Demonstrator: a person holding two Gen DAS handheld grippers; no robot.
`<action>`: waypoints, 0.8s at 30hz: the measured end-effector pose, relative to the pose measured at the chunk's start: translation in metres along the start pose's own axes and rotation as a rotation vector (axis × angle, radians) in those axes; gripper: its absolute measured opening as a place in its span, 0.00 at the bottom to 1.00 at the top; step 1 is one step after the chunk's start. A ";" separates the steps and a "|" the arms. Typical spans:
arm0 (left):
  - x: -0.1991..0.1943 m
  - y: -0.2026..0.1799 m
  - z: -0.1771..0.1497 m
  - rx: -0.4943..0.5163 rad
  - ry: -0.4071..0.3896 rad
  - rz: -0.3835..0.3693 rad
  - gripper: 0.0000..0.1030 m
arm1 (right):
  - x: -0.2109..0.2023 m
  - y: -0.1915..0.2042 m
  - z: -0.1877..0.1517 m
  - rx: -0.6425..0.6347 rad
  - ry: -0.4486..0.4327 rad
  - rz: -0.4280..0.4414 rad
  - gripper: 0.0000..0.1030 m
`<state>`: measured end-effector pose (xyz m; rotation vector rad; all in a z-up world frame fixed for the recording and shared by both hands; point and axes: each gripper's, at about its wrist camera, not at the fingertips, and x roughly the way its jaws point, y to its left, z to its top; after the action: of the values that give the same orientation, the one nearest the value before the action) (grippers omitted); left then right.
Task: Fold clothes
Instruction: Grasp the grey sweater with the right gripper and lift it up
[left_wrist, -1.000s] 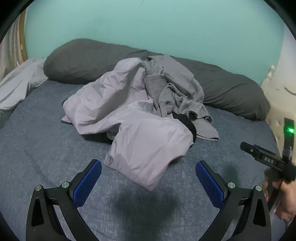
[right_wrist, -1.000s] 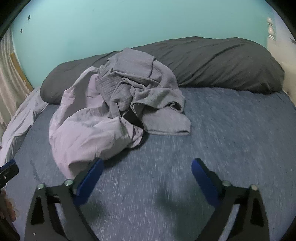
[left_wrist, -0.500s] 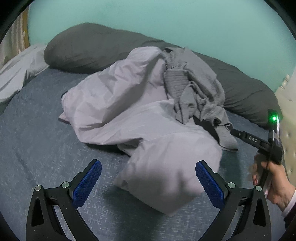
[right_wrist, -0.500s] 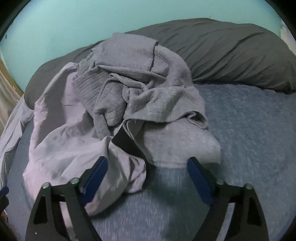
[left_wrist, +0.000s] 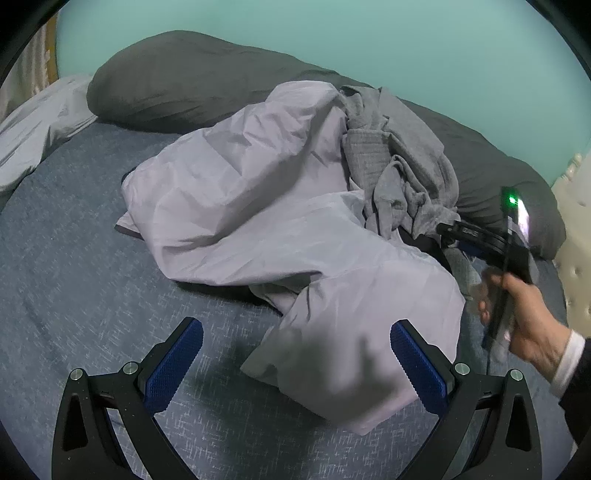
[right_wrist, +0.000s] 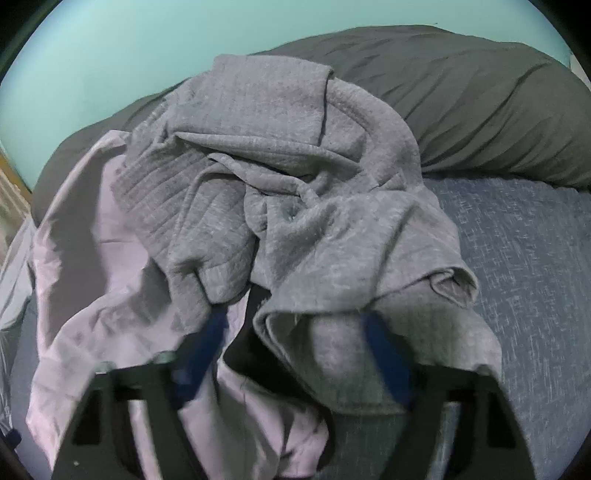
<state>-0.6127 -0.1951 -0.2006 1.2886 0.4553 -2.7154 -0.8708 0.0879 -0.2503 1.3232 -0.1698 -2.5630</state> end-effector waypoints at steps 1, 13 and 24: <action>0.000 0.000 0.000 0.003 0.000 0.001 1.00 | 0.005 0.001 0.001 -0.002 0.019 0.005 0.48; -0.027 0.019 -0.020 0.001 -0.011 0.012 1.00 | -0.053 -0.002 0.005 -0.022 -0.118 0.044 0.04; -0.108 0.000 -0.052 0.011 -0.067 -0.006 1.00 | -0.209 -0.002 -0.009 -0.052 -0.313 0.192 0.04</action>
<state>-0.5052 -0.1826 -0.1488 1.1963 0.4391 -2.7603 -0.7478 0.1476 -0.0916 0.8363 -0.2704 -2.5721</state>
